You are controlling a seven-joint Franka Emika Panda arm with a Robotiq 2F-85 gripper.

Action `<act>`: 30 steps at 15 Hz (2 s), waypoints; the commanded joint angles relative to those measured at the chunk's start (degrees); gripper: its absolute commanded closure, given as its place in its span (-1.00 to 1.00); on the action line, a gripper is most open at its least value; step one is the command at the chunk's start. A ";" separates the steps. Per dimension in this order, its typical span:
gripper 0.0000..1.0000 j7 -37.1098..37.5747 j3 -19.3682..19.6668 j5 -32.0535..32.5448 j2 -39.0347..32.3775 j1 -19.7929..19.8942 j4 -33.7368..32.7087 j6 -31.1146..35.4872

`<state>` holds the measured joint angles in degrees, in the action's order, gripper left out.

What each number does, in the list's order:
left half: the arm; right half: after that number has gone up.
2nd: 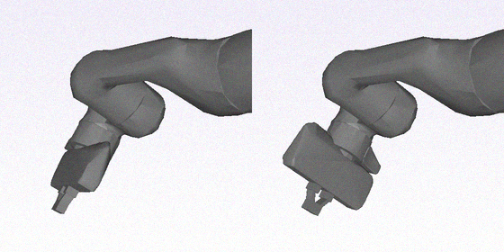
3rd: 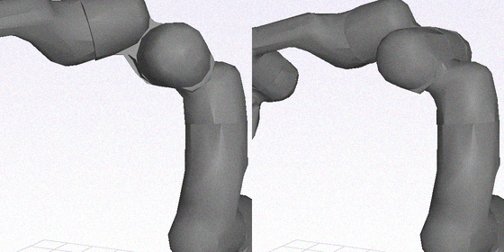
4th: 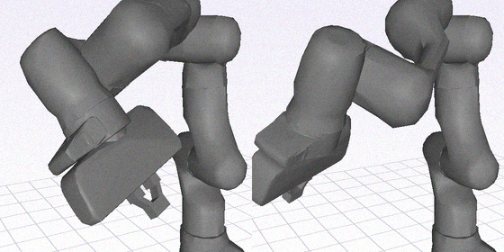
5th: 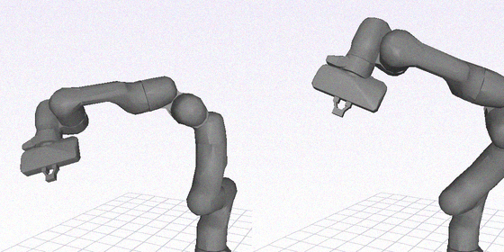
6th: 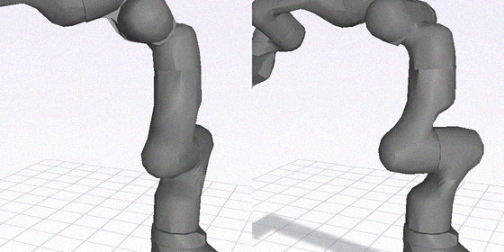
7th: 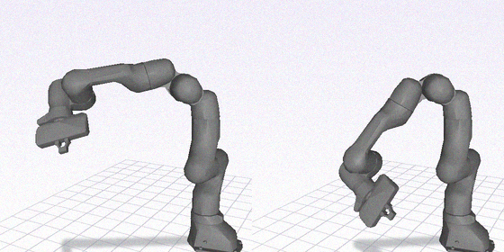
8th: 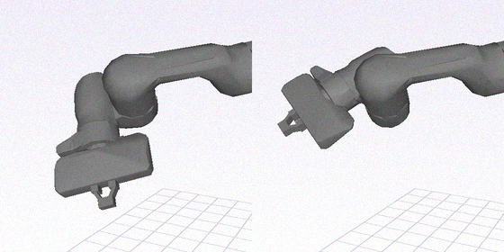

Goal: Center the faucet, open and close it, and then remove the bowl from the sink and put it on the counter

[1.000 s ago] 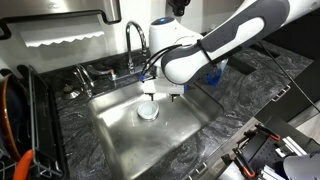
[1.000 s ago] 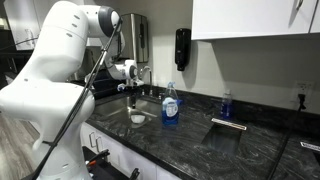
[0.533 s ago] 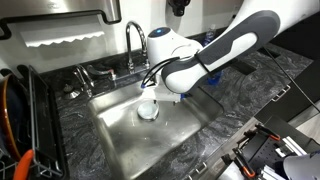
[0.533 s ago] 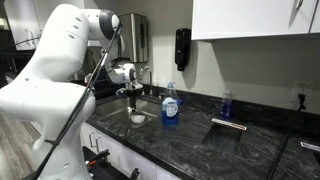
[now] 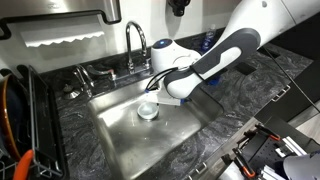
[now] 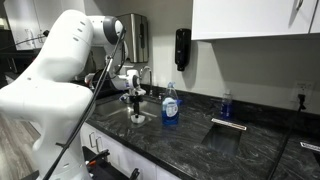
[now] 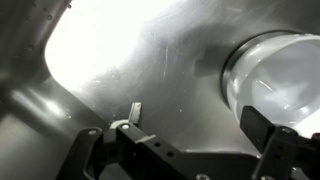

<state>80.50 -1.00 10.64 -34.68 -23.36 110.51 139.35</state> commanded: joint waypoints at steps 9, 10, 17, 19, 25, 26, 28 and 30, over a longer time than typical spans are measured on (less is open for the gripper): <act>-1.00 -0.71 -0.01 -1.99 -3.17 0.05 -0.42 6.73; -1.00 -0.74 -0.09 -2.28 -3.34 0.09 -0.57 6.71; -1.00 -0.91 -0.28 -3.78 -5.83 -0.11 -2.79 6.18; -1.00 -0.61 -0.11 -3.87 -6.56 -0.45 -3.64 6.21; 0.10 0.19 0.49 -4.04 -7.73 -0.83 -5.00 6.78; 0.26 0.25 0.58 -4.16 -7.67 -0.82 -4.96 6.85; 0.53 0.48 0.83 -4.22 -7.58 -1.01 -4.88 7.16; 0.80 0.78 1.02 -4.12 -7.48 -1.36 -4.65 7.81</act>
<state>80.64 -0.99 7.19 -41.43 -23.81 106.02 145.45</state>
